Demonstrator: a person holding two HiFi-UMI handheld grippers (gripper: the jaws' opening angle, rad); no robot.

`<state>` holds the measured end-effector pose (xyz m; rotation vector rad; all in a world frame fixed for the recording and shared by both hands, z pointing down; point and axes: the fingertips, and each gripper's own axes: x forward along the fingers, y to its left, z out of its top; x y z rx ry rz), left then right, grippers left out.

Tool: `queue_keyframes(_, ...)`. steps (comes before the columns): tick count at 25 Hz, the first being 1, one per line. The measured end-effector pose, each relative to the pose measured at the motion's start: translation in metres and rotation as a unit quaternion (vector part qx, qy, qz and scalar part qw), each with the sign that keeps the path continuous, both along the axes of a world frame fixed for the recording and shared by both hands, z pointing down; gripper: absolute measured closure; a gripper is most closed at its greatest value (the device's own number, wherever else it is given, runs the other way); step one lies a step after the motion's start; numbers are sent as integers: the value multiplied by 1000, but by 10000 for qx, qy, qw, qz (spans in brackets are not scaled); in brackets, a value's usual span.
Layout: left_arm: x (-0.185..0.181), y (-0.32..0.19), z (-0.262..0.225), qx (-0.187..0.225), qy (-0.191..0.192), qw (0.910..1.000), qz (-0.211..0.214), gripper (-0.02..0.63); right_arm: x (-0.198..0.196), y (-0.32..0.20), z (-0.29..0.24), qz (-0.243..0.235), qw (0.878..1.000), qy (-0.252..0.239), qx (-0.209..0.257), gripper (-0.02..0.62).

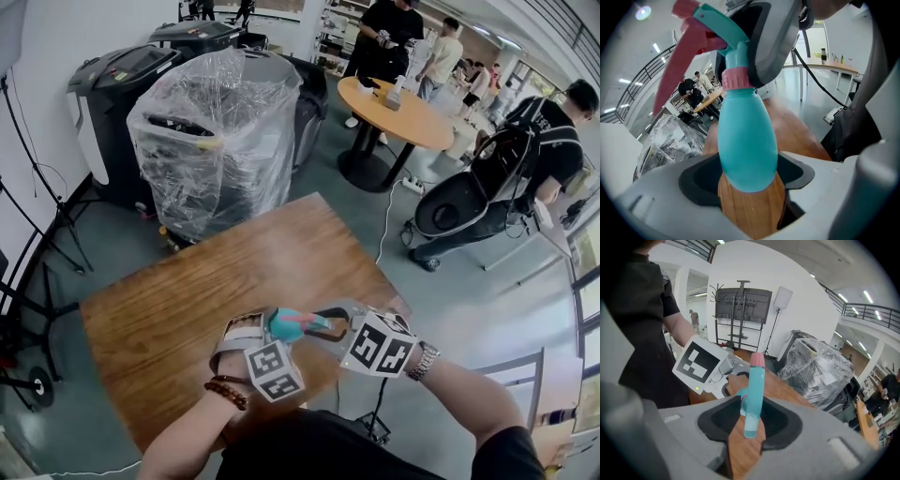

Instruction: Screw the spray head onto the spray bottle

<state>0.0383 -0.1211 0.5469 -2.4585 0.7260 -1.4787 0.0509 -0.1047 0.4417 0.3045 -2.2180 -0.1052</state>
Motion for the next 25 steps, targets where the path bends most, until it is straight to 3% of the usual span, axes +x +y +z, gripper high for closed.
queue_keyframes(6, -2, 2, -7, -10, 140, 9999, -33, 218, -4, 1, -5, 0, 9997, -246, -89, 472)
queue_keyframes(13, 2, 6, -9, 96, 124, 9999, 2, 222, 2, 7, -1, -121, 9999, -119, 2, 472)
queue_keyframes(16, 2, 6, -7, 166, 91, 9998, -80, 224, 3, 6, 2, 144, 9996, -126, -190, 472)
queue_keyframes(19, -1, 3, -6, 218, 72, 9995, -233, 225, 3, 0, 3, 814, 9936, -462, -629, 472)
queue_keyframes(22, -3, -1, -5, 355, -86, 9987, -367, 225, 10, -10, 8, 1953, 9671, -928, -1344, 472)
queue_keyframes(25, -3, -5, -4, 522, -274, 9973, -439, 225, 19, -18, 11, 3074, 9154, -1459, -2151, 472)
